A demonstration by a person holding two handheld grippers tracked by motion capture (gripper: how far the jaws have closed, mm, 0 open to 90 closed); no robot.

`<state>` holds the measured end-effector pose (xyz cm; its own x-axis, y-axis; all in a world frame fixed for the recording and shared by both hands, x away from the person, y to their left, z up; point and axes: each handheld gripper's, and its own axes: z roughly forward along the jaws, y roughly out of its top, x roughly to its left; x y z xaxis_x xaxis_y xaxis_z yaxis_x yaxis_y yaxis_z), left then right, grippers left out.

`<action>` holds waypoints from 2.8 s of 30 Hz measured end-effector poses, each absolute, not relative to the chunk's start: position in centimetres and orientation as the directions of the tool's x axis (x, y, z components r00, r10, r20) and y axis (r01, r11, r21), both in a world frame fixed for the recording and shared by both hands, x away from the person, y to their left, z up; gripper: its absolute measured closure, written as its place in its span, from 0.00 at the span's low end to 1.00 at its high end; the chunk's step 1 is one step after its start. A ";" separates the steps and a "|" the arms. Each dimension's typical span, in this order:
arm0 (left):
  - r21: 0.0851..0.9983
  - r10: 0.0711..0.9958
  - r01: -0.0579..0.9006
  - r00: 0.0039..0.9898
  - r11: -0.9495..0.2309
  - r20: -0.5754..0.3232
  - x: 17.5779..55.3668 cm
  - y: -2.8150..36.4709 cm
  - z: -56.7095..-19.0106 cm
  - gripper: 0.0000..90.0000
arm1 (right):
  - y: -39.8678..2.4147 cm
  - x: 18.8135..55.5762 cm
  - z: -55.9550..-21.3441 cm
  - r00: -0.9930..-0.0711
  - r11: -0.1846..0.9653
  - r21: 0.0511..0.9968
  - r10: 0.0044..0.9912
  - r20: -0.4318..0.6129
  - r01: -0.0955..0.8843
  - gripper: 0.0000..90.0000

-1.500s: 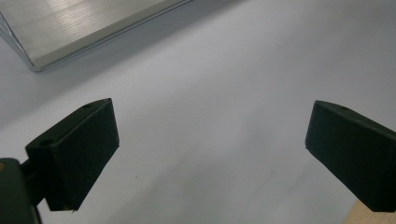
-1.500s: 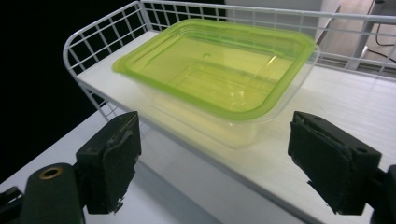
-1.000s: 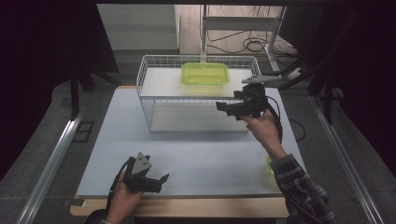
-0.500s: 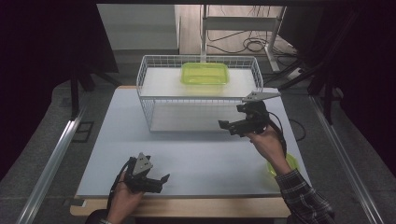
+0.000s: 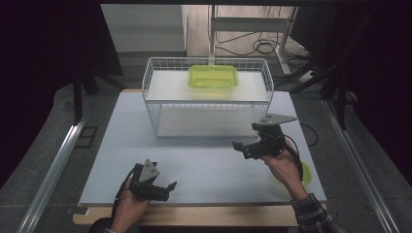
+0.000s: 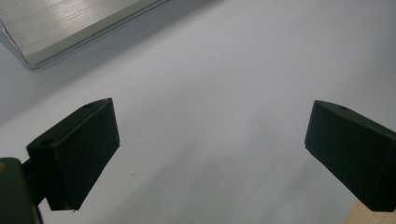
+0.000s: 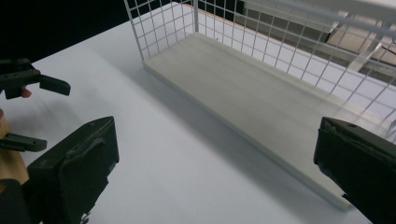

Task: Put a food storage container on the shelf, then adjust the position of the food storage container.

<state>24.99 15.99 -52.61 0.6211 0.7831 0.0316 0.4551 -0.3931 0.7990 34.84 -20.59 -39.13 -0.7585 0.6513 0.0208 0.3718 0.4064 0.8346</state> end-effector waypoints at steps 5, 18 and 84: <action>0.799 0.782 0.455 0.623 -0.394 0.031 25.0 16.0 -52.6 0.03 | -21.0 34.0 -40.0 -0.758 0.399 0.837 0.651 0.029 0.374 0.00; 0.799 0.777 0.452 0.629 -0.398 0.031 24.8 15.8 -52.4 0.04 | -21.9 31.8 -42.2 -0.735 0.406 0.826 0.678 0.013 0.390 0.01; 0.772 0.761 0.452 0.646 -0.447 0.062 24.8 15.4 -52.7 0.04 | -39.4 28.8 -46.1 -0.289 0.234 0.735 0.956 -0.054 0.637 0.99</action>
<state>24.81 15.37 -52.68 0.6461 0.7607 0.0617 0.4524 -0.4468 0.7718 28.81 -39.35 -46.14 -0.2893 0.9557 -0.0539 0.6368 0.2342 0.7346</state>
